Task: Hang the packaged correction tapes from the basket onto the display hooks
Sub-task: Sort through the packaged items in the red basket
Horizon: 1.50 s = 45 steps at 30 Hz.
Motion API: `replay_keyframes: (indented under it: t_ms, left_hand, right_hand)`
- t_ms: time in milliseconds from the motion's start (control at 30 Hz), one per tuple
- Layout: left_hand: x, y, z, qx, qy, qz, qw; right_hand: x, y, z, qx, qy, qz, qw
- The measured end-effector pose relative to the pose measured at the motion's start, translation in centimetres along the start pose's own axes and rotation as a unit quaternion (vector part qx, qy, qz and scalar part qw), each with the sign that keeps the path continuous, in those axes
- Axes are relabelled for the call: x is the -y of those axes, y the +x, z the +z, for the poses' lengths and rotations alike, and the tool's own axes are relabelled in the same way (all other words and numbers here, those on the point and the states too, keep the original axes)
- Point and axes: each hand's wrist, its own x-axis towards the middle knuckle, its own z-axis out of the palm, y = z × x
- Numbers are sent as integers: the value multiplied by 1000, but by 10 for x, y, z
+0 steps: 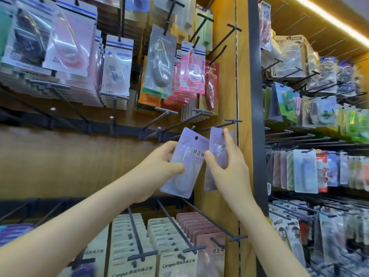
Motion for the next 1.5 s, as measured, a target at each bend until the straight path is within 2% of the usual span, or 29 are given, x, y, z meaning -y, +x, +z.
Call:
replay_keyframes:
  t_ms: [100,367,433,567,700,767,900,967,1033,1100,1167,1233,1300,1367,1500]
  left_hand:
    - [1,-2,-1,-15,34,0,999]
    - [8,-7,-3,-73,68,-3,995]
    - [9,-8,-3,-91,62,-7,994]
    - [9,-11,-5,-98,60,-16,993]
    - [10,-12,-10,-98,74,-27,992]
    - [12,-13,-13,-102,80,-31,991]
    - [18,-14,-15,-102,78,-34,991]
    - [20,-16,-13,-95,85,-18,992]
    - [23,-18,-9,-84,121,20,989]
    - [22,-19,-1,-78,123,64,987]
    - [17,-16,11,-73,100,102,987]
    - [8,-10,24,-50,70,130,988]
    - [0,-4,36,-16,40,143,989]
    - [-7,3,46,1,33,150,988]
    - [-10,17,55,-14,78,156,985]
  right_hand:
    - [-1,-1,-2,-1,-51,9,999]
    - [-3,10,-6,41,-37,7,998]
    - [-7,13,-5,43,-2,27,999]
    - [-18,14,6,70,115,119,984]
    - [-24,32,31,84,65,145,984]
    - [-29,44,45,91,-5,155,984]
    - [-41,56,65,139,-125,138,973]
    - [-39,50,61,135,-152,138,969]
    - [-31,36,47,93,-128,121,980]
    - [-20,12,29,49,-38,65,996]
    - [-6,-11,14,48,46,-9,998]
    - [1,-20,6,75,95,-42,992]
    - [0,-18,-1,81,108,-38,990]
    - [-2,-11,-9,53,106,-30,993]
    - [-7,0,-11,15,39,-28,999]
